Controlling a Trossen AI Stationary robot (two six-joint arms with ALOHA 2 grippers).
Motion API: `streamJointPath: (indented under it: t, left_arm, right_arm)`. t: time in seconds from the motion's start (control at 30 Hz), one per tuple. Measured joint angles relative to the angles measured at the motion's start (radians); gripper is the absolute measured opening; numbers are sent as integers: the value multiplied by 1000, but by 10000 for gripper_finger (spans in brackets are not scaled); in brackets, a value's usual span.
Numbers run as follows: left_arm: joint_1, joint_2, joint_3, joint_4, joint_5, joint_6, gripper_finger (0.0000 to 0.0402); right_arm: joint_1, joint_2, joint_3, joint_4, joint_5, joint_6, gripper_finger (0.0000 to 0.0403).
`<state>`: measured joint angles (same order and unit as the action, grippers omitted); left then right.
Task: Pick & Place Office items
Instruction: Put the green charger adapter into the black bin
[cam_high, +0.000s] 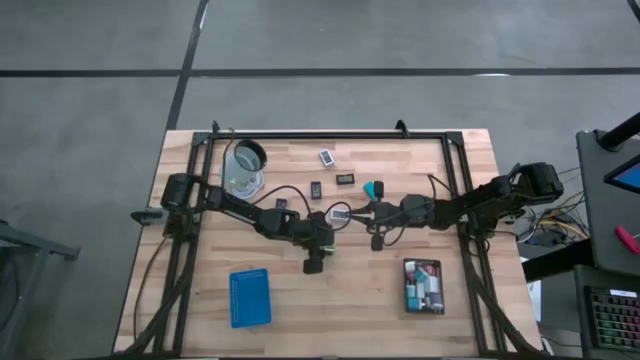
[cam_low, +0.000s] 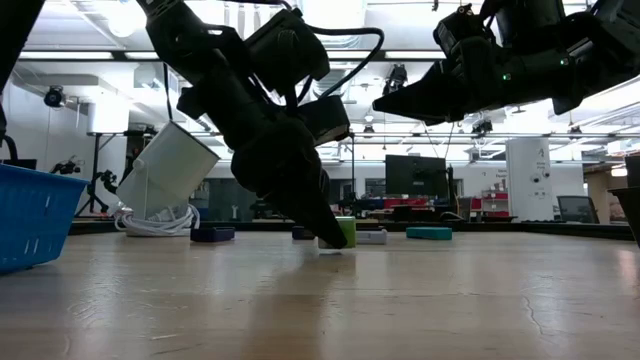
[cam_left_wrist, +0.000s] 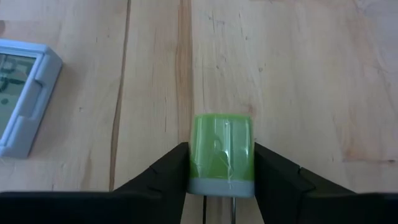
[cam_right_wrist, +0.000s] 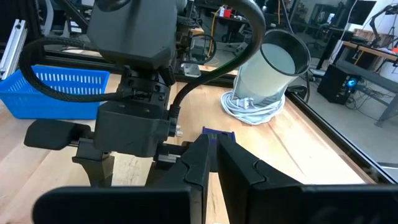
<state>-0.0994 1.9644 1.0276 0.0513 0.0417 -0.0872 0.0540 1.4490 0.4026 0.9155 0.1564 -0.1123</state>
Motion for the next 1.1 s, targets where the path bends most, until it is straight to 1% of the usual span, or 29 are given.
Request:
streamJointPath:
  t: [1.1]
  left_arm:
    - [2,-1,-1,1,17,-18,170]
  right_arm:
    - [0,0,0,0,0,0,27]
